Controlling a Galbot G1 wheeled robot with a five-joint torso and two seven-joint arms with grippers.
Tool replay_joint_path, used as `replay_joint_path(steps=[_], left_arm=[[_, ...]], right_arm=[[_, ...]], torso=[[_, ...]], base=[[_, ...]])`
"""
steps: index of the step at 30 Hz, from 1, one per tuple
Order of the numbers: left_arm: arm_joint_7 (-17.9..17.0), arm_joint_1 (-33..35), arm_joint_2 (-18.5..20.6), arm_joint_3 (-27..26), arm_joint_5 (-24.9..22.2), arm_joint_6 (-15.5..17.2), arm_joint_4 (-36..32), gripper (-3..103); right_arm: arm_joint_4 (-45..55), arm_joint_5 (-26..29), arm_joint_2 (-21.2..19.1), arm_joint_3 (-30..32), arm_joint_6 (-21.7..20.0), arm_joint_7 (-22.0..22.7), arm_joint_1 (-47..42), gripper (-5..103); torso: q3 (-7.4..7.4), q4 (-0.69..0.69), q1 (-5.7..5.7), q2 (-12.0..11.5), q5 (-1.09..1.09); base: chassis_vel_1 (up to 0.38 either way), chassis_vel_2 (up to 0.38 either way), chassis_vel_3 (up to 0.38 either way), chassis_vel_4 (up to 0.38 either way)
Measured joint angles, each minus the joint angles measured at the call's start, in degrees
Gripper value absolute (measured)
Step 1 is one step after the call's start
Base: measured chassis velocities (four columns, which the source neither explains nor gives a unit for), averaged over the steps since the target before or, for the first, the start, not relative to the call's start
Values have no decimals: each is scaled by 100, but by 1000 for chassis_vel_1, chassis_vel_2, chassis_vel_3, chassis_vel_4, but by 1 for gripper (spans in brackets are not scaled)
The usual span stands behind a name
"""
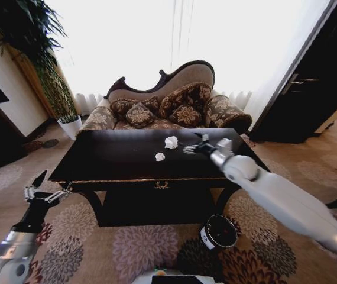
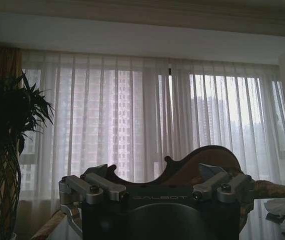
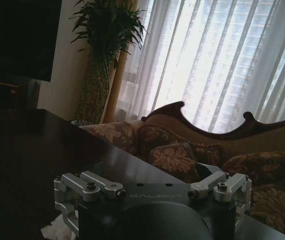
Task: Move to the front of the table and place the trash on the table into the trash bin.
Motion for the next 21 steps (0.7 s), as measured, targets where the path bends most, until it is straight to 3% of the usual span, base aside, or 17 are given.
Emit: replay_joint_path(steps=[9,16,21], left_arm=[[39,14,115,-232,-115,-52,85,100],[43,4,112,-234,-101,-70,133,100],[44,0,149,-258,-103,-95,199,100]], right_arm=[[-882,-173,864,-858,-148,299,817,100],[-1563,46,1131,-1182,-614,511,1164,100],[-1860,75,1166,-1283,-961,325,1388,100]], torso=[[-1,0,0,0,1],[0,0,0,0,1],[-1,-1,0,0,1]], base=[[0,0,0,0],[0,0,0,0],[0,0,0,0]])
